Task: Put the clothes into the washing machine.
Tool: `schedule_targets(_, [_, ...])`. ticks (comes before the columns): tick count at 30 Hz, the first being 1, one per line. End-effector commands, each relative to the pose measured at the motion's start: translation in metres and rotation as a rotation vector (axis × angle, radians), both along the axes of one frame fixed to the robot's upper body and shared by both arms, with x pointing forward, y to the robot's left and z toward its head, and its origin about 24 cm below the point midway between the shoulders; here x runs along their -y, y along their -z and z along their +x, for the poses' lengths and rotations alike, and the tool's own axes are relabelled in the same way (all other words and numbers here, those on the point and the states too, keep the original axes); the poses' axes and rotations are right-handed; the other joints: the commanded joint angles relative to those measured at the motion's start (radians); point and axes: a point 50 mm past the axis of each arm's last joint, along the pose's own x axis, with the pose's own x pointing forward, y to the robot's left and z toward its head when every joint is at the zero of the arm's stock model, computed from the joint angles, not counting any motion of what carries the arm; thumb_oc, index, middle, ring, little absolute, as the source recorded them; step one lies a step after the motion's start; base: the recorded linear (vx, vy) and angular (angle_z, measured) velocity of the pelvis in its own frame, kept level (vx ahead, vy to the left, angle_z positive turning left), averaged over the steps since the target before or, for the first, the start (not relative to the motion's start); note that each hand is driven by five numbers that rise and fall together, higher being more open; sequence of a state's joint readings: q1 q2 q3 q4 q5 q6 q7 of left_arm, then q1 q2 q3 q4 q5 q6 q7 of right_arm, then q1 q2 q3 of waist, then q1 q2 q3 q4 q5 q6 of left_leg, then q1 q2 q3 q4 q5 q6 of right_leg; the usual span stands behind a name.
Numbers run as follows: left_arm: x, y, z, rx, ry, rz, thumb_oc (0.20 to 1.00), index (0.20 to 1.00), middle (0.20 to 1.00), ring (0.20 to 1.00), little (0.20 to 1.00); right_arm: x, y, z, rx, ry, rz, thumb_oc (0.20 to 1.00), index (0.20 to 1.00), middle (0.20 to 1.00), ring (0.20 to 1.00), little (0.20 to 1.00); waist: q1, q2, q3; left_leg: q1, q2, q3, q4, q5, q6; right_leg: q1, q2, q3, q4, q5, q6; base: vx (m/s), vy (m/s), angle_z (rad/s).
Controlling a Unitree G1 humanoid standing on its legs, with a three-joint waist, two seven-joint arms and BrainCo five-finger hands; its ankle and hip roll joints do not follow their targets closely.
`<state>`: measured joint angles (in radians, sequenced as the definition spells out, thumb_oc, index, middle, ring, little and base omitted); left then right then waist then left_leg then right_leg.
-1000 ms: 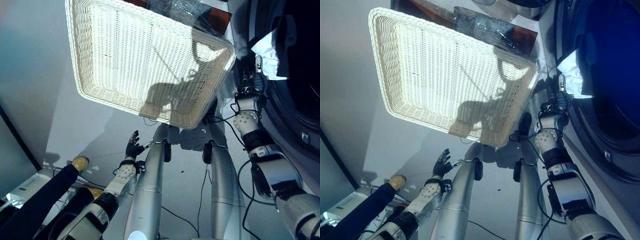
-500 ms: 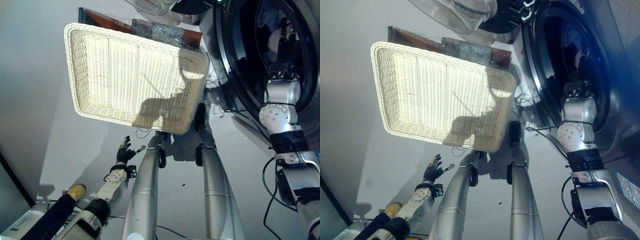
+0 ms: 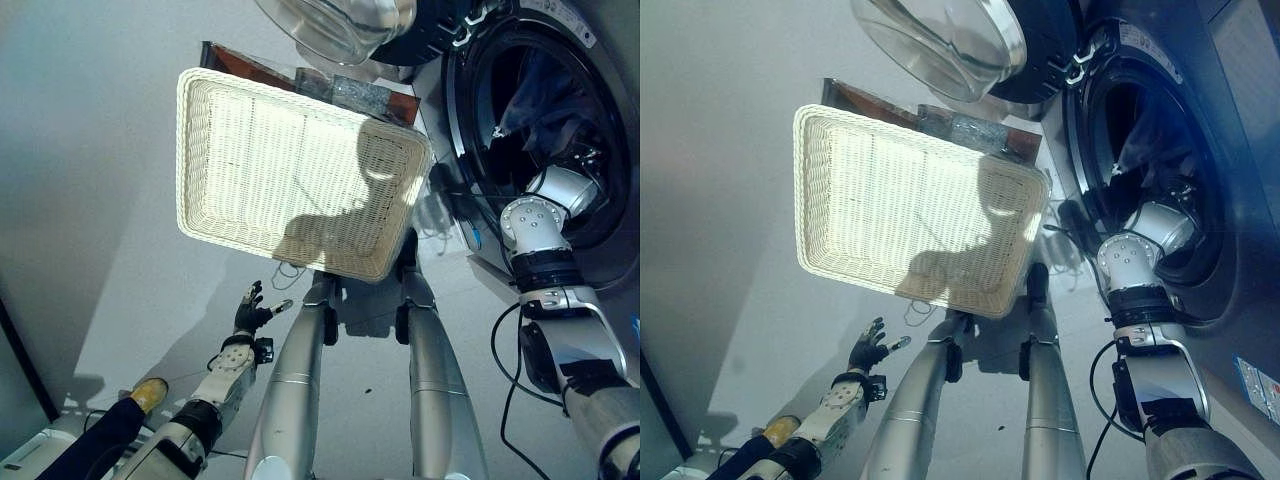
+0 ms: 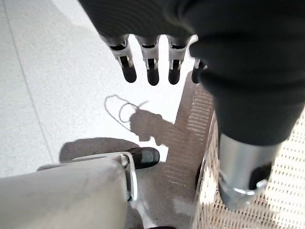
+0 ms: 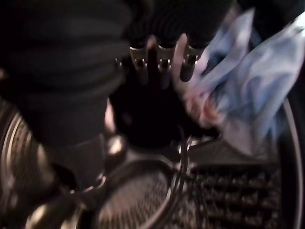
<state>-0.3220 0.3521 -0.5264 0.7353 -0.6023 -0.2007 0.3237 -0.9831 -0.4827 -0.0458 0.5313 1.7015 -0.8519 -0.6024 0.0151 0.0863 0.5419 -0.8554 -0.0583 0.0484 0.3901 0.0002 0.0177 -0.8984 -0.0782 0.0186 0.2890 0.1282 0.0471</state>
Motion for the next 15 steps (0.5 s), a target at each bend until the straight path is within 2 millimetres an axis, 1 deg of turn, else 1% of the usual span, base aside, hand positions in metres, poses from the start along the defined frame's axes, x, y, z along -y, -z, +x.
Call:
schedule_targets(1, [-0.003, 0.012, -0.014, -0.039, -0.043, -0.02, 1.0, 1.0, 1.0, 1.0, 1.0, 0.057, -0.016, -0.03, 0.14, 0.084, -0.101, 1.0, 1.0, 1.0, 1.0, 1.0, -0.024, 0.059, -0.022, 0.038, -0.005, -0.018, -0.129, 0.075, -0.045, -0.008, 0.079, -0.099, 0.112, -0.098, -0.007, 0.0, 0.039, 0.05])
schedule_targets(2, [-0.002, 0.014, -0.016, -0.044, -0.043, -0.024, 1.0, 1.0, 1.0, 1.0, 1.0, 0.046, -0.008, -0.024, 0.117, 0.029, -0.171, 1.0, 1.0, 1.0, 1.0, 1.0, -0.024, 0.06, -0.022, 0.052, -0.009, -0.02, -0.129, 0.065, -0.044, 0.005, 0.078, -0.098, 0.118, -0.113, -0.007, -0.01, 0.033, 0.04])
schedule_targets(3, [-0.002, 0.014, -0.016, -0.044, -0.045, -0.026, 1.0, 1.0, 1.0, 1.0, 1.0, 0.04, -0.003, -0.02, 0.097, -0.002, -0.205, 1.0, 1.0, 1.0, 1.0, 1.0, -0.023, 0.06, -0.022, 0.054, -0.01, -0.021, -0.129, 0.066, -0.044, 0.006, 0.079, -0.098, 0.118, -0.114, -0.008, -0.02, 0.075, 0.05])
schedule_targets(4, [0.001, 0.015, -0.016, -0.046, -0.057, -0.036, 1.0, 1.0, 1.0, 1.0, 1.0, 0.011, 0.019, -0.009, 0.052, -0.118, -0.325, 1.0, 1.0, 1.0, 1.0, 1.0, -0.023, 0.059, -0.022, 0.059, -0.012, -0.019, -0.134, 0.07, -0.043, 0.013, 0.079, -0.099, 0.114, -0.116, -0.01, -0.04, 0.065, 0.03])
schedule_targets(5, [0.002, 0.015, -0.015, -0.046, -0.06, -0.038, 1.0, 1.0, 1.0, 1.0, 1.0, 0.006, 0.023, -0.007, 0.038, -0.14, -0.347, 1.0, 1.0, 1.0, 1.0, 1.0, -0.023, 0.058, -0.022, 0.059, -0.013, -0.02, -0.134, 0.07, -0.043, 0.014, 0.08, -0.099, 0.114, -0.117, -0.01, -0.03, 0.055, 0.02])
schedule_targets(7, [0.002, 0.015, -0.015, -0.046, -0.06, -0.038, 1.0, 1.0, 1.0, 1.0, 1.0, 0.006, 0.023, -0.007, 0.038, -0.14, -0.347, 1.0, 1.0, 1.0, 1.0, 1.0, -0.023, 0.058, -0.022, 0.059, -0.013, -0.02, -0.134, 0.07, -0.043, 0.014, 0.08, -0.099, 0.114, -0.117, -0.01, 0.0, 0.0, 0.0])
schedule_targets(8, [0.002, 0.015, -0.015, -0.046, -0.063, -0.04, 1.0, 1.0, 1.0, 1.0, 1.0, 0.001, 0.029, -0.005, 0.022, -0.161, -0.37, 1.0, 1.0, 1.0, 1.0, 1.0, -0.023, 0.057, -0.022, 0.061, -0.013, -0.02, -0.135, 0.07, -0.043, 0.016, 0.08, -0.099, 0.114, -0.118, -0.011, -0.07, 0.056, -0.09])
schedule_targets(9, [0.004, 0.017, -0.013, -0.047, -0.091, -0.054, 1.0, 1.0, 1.0, 1.0, 1.0, -0.031, 0.076, 0.003, -0.082, -0.313, -0.566, 1.0, 1.0, 1.0, 1.0, 1.0, -0.025, 0.045, -0.022, 0.073, -0.015, -0.02, -0.134, 0.068, -0.043, 0.033, 0.079, -0.101, 0.112, -0.122, -0.014, -0.1, 0.075, -0.15])
schedule_targets(11, [0.002, 0.019, -0.014, -0.048, -0.116, -0.061, 1.0, 1.0, 1.0, 1.0, 1.0, -0.052, 0.118, 0.0, -0.171, -0.405, -0.676, 1.0, 1.0, 1.0, 1.0, 1.0, -0.029, 0.03, -0.022, 0.091, -0.016, -0.02, -0.129, 0.062, -0.042, 0.056, 0.078, -0.103, 0.113, -0.125, -0.016, -0.1, 0.048, -0.07])
schedule_targets(13, [0.002, 0.019, -0.013, -0.045, -0.125, -0.068, 1.0, 1.0, 1.0, 1.0, 1.0, -0.061, 0.138, -0.003, -0.217, -0.46, -0.713, 1.0, 1.0, 1.0, 1.0, 1.0, -0.029, 0.022, -0.022, 0.102, -0.018, -0.022, -0.126, 0.058, -0.041, 0.072, 0.077, -0.104, 0.109, -0.124, -0.016, -0.07, 0.016, 0.03])
schedule_targets(15, [0.001, 0.019, -0.014, -0.044, -0.125, -0.075, 1.0, 1.0, 1.0, 1.0, 1.0, -0.065, 0.159, -0.007, -0.256, -0.506, -0.734, 1.0, 1.0, 1.0, 1.0, 1.0, -0.03, 0.015, -0.022, 0.121, -0.02, -0.024, -0.127, 0.054, -0.041, 0.095, 0.074, -0.107, 0.101, -0.123, -0.015, -0.07, 0.029, 0.03])
